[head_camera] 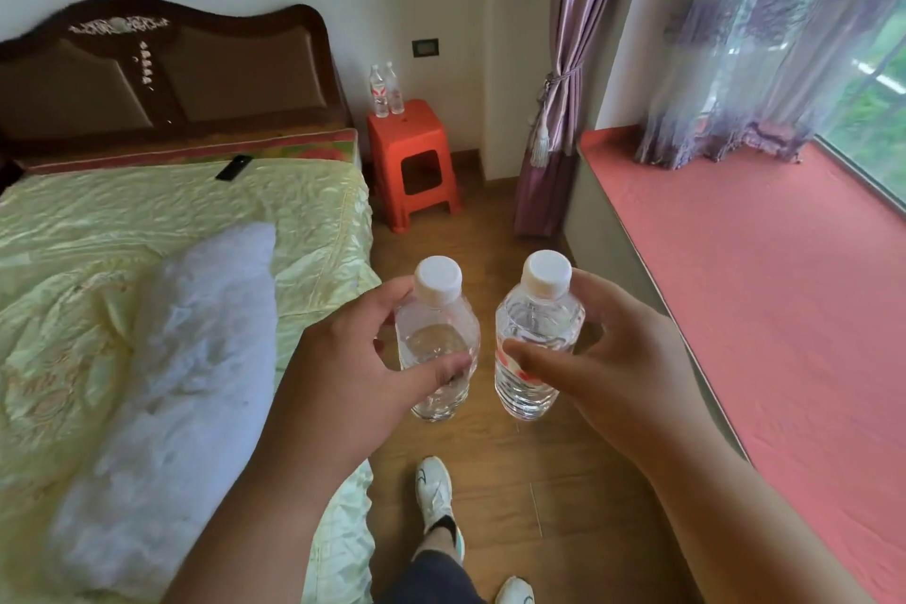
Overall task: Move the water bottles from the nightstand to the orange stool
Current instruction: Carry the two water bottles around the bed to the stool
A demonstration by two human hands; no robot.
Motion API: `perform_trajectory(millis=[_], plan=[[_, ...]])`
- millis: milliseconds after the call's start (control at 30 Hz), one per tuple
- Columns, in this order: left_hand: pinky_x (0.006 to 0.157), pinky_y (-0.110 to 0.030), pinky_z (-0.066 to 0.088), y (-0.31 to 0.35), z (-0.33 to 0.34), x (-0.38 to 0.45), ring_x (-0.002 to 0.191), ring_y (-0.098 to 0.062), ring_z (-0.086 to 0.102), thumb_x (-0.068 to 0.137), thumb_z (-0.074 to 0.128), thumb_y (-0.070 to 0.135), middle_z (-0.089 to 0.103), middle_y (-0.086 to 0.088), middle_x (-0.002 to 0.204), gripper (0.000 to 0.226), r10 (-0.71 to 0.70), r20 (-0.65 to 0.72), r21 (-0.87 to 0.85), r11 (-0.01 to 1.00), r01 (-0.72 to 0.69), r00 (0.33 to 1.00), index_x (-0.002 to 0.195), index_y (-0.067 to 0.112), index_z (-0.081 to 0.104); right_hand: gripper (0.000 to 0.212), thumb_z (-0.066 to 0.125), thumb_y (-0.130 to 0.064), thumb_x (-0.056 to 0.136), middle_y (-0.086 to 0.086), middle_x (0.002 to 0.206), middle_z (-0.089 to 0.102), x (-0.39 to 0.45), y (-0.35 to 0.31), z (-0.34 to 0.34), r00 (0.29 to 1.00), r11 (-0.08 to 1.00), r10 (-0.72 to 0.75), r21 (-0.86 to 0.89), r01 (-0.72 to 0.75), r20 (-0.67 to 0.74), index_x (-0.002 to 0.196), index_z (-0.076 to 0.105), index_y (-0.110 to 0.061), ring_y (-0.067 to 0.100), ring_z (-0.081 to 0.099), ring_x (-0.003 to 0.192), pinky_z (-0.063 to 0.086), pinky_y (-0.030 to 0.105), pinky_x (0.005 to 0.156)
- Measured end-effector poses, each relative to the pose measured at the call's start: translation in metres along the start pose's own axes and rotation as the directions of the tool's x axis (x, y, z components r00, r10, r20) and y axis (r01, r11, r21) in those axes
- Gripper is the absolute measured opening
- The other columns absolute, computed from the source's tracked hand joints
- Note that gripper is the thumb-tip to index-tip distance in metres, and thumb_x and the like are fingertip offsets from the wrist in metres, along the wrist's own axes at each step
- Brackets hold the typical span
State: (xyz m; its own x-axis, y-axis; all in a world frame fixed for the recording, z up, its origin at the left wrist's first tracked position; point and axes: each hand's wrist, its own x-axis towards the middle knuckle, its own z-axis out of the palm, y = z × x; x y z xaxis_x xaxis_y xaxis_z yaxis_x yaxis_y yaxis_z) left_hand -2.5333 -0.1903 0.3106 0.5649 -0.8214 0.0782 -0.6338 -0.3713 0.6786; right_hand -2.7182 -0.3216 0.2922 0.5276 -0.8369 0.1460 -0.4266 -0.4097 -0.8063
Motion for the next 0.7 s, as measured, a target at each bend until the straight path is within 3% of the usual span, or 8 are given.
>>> perform_trajectory(millis=[133,267,400,600,700], plan=[[0.069,-0.006,0.038,0.002,0.013,0.042,0.093,0.012,0.056,0.059,0.083,0.063,0.056,0.038,0.099,0.071,0.035,0.03,-0.016,0.999,-0.034,0.999,0.123,0.05,0.055,0.068,0.088,-0.048,0.062,-0.031,0.103,0.068,0.033,0.011,-0.004,0.998,0.998,0.053,-0.022,-0.054,-0.039,0.125,0.063,-0.044,-0.011,0.062,0.094,0.048,0.02,0.076],[0.071,-0.014,0.044,-0.001,0.02,0.096,0.093,0.005,0.058,0.06,0.081,0.066,0.06,0.031,0.105,0.073,0.068,0.054,-0.042,0.997,-0.066,0.996,0.125,0.05,0.053,0.067,0.089,-0.047,0.061,-0.031,0.1,0.069,0.079,0.012,-0.002,0.994,0.995,0.082,-0.044,-0.086,-0.072,0.123,0.063,-0.046,-0.01,0.062,0.092,0.048,0.022,0.075],[0.071,-0.016,0.044,-0.007,0.016,0.153,0.095,-0.001,0.059,0.06,0.08,0.067,0.062,0.026,0.113,0.077,0.099,0.05,-0.05,0.994,-0.096,0.994,0.129,0.049,0.051,0.068,0.089,-0.046,0.059,-0.038,0.096,0.065,0.131,0.005,0.005,0.989,0.993,0.095,-0.063,-0.103,-0.115,0.121,0.062,-0.049,-0.015,0.059,0.092,0.043,0.016,0.073],[0.075,-0.019,0.043,-0.027,0.0,0.232,0.1,-0.002,0.059,0.061,0.078,0.068,0.062,0.025,0.118,0.079,0.161,0.033,-0.036,0.987,-0.16,0.986,0.131,0.047,0.051,0.073,0.087,-0.051,0.061,-0.031,0.105,0.067,0.199,-0.01,0.029,0.988,0.988,0.07,-0.126,-0.088,-0.137,0.128,0.06,-0.044,-0.018,0.057,0.093,0.036,0.004,0.069],[0.079,-0.022,0.045,-0.041,-0.008,0.259,0.102,-0.003,0.059,0.062,0.078,0.068,0.062,0.023,0.12,0.078,0.16,0.022,-0.049,0.986,-0.159,0.987,0.132,0.046,0.051,0.068,0.088,-0.048,0.061,-0.035,0.099,0.066,0.224,-0.013,0.045,0.99,0.99,0.068,-0.117,-0.083,-0.126,0.124,0.061,-0.046,-0.019,0.057,0.09,0.036,0.002,0.065]])
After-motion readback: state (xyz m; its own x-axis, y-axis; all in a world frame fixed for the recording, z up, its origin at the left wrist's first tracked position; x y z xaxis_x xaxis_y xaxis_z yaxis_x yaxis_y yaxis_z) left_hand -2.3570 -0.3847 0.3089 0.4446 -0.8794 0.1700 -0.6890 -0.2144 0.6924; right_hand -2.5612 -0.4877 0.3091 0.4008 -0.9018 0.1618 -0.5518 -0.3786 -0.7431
